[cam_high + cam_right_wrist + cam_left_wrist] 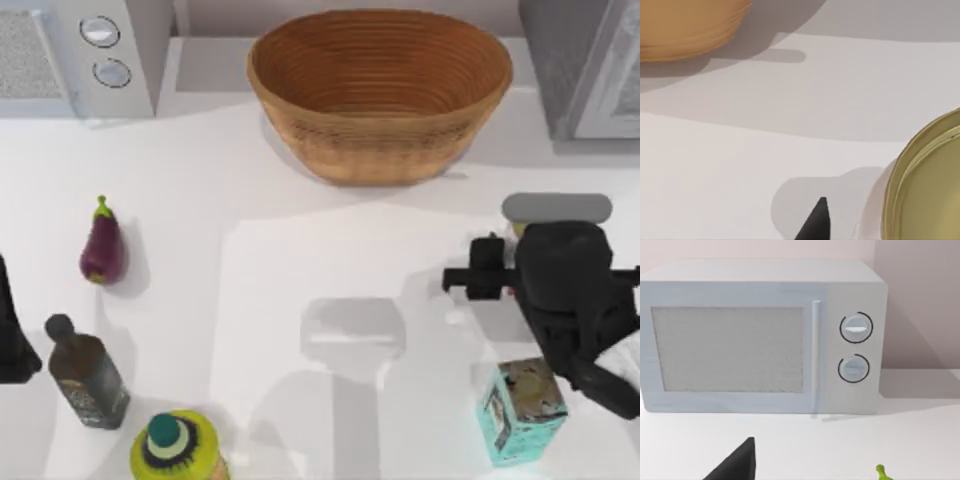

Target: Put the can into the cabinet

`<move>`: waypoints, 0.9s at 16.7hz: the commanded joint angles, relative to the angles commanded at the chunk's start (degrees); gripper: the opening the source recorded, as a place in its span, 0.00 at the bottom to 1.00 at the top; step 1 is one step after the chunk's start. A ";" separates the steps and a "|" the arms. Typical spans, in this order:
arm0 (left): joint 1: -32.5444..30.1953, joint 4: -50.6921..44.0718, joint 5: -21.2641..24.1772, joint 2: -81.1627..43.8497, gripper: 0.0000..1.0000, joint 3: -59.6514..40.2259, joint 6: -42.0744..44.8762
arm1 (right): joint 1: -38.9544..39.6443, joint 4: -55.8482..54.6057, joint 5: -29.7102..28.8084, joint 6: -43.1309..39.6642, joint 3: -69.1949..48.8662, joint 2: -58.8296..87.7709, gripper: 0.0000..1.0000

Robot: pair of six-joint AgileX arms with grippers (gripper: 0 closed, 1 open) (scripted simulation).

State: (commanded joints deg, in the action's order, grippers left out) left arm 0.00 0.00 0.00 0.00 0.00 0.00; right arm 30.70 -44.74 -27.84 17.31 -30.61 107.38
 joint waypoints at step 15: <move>0.00 0.00 0.00 0.00 1.00 0.00 0.00 | 0.63 39.09 -1.22 1.40 -15.92 -25.21 0.00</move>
State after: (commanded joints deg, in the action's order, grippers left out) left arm 0.00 0.00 0.00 0.00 0.00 0.00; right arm 31.33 -5.65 -29.06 18.71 -46.53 82.17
